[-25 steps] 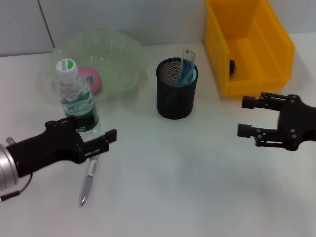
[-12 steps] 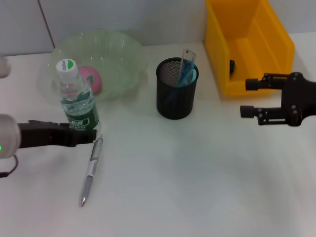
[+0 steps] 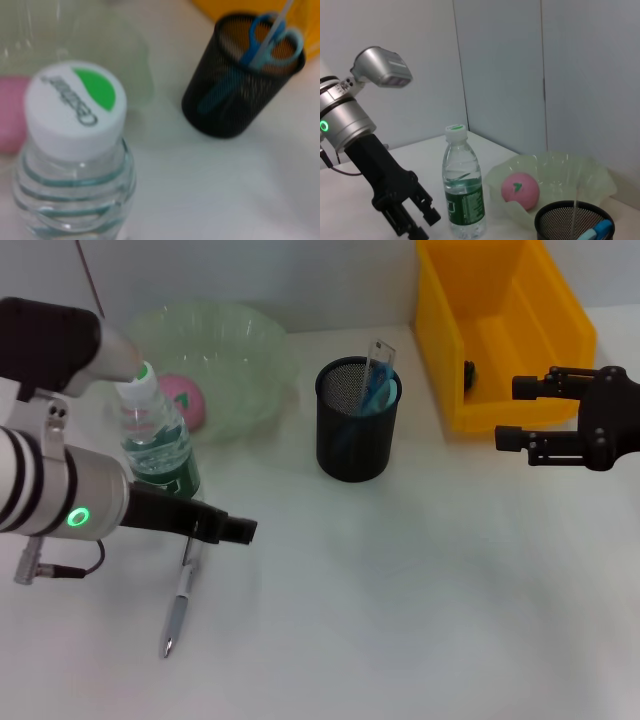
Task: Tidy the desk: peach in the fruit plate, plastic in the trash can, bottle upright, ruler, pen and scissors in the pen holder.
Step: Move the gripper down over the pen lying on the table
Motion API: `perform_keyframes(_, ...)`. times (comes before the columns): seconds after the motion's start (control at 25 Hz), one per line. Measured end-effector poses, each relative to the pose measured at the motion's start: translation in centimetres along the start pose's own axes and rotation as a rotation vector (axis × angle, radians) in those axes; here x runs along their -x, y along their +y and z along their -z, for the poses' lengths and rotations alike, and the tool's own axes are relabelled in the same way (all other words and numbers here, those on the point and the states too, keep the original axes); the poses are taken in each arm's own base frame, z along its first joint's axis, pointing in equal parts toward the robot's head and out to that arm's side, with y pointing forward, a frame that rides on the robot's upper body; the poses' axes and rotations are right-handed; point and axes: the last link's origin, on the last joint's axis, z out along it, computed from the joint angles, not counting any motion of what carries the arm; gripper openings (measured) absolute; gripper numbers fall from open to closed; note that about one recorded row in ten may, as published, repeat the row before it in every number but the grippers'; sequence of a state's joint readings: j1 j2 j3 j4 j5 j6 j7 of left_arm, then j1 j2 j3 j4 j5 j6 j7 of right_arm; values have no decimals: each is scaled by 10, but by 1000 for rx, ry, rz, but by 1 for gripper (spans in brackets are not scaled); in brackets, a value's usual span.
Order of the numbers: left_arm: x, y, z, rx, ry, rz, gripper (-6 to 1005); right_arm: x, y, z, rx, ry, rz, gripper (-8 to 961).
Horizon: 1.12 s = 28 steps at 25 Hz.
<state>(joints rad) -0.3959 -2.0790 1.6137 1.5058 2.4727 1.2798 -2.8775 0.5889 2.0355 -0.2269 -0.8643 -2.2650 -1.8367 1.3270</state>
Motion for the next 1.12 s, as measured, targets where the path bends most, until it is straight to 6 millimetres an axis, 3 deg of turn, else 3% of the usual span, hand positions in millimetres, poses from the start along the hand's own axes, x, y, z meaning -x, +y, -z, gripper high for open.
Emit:
perform_keyframes(0.56,3,-15,-20,-85,-160,-43,725,-3,0,-6,-15,0,-10,750)
perform_keyframes(1.12,-1,-17,-27,-114,-220,-76,719,-5,2,-9,-16,-2,-10,748)
